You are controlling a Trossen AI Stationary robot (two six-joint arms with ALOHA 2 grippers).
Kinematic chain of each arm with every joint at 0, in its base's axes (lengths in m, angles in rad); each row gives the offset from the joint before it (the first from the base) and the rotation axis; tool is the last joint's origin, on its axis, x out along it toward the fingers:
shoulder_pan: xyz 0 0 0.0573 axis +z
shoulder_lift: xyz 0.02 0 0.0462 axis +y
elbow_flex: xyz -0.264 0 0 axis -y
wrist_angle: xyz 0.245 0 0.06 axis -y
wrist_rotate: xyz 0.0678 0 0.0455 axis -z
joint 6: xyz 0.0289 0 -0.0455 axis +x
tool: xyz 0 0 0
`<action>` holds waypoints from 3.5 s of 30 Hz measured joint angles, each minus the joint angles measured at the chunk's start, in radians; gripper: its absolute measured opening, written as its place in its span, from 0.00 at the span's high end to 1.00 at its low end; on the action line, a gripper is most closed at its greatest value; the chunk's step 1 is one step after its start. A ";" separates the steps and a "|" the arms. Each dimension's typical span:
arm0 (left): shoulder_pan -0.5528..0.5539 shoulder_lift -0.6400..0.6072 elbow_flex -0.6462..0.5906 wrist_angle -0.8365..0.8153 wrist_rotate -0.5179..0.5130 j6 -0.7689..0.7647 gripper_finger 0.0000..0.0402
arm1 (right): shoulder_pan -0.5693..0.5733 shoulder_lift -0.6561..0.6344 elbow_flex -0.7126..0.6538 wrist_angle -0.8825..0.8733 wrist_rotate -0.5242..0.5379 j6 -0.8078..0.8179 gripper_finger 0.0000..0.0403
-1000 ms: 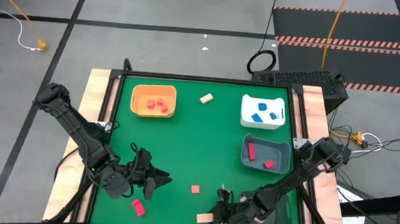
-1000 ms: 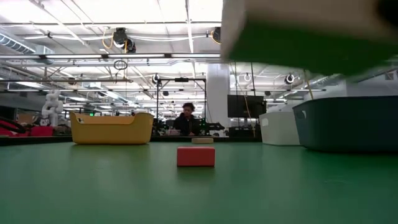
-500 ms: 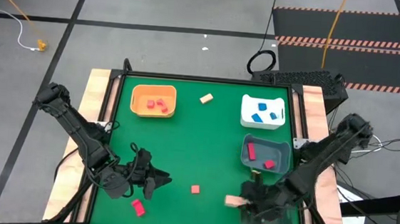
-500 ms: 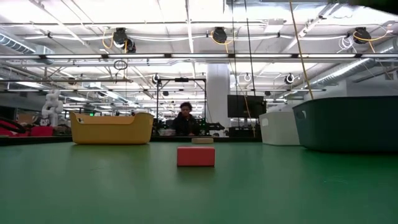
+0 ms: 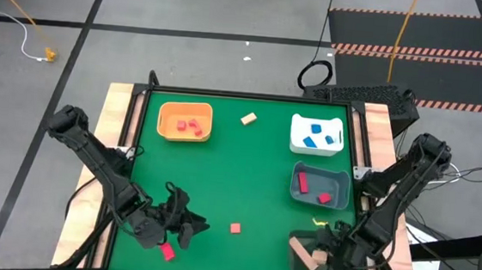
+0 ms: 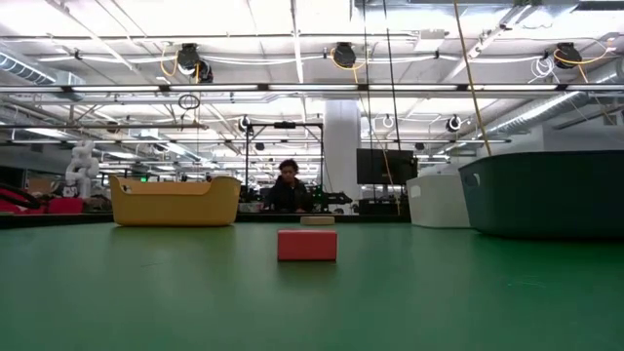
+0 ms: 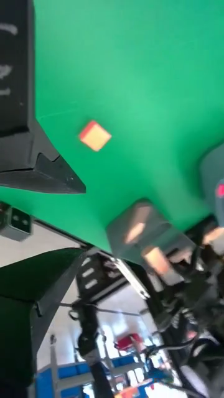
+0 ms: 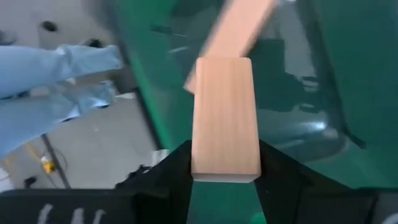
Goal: Sort & place blocks by color
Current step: Put the bottom brown block into the black bin, then put the red block into the blue bin
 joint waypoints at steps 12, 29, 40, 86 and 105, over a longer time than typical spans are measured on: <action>0.000 0.042 0.000 0.057 0.201 -0.024 0.59 | 0.014 0.001 -0.084 0.121 -0.025 0.020 0.51; -0.164 0.042 0.000 -0.086 0.481 -0.165 0.47 | 0.014 -0.004 -0.084 0.159 -0.132 -0.035 0.35; -0.210 0.042 0.000 -0.120 0.474 0.351 0.54 | 0.012 -0.004 -0.084 0.172 -0.130 -0.046 0.36; -0.107 0.311 -0.003 -0.241 0.637 1.213 0.55 | -0.068 -0.004 -0.084 0.353 0.030 0.121 0.36; -0.085 0.367 -0.005 -0.222 0.665 1.228 0.55 | -0.068 -0.004 -0.084 0.352 0.031 0.094 0.36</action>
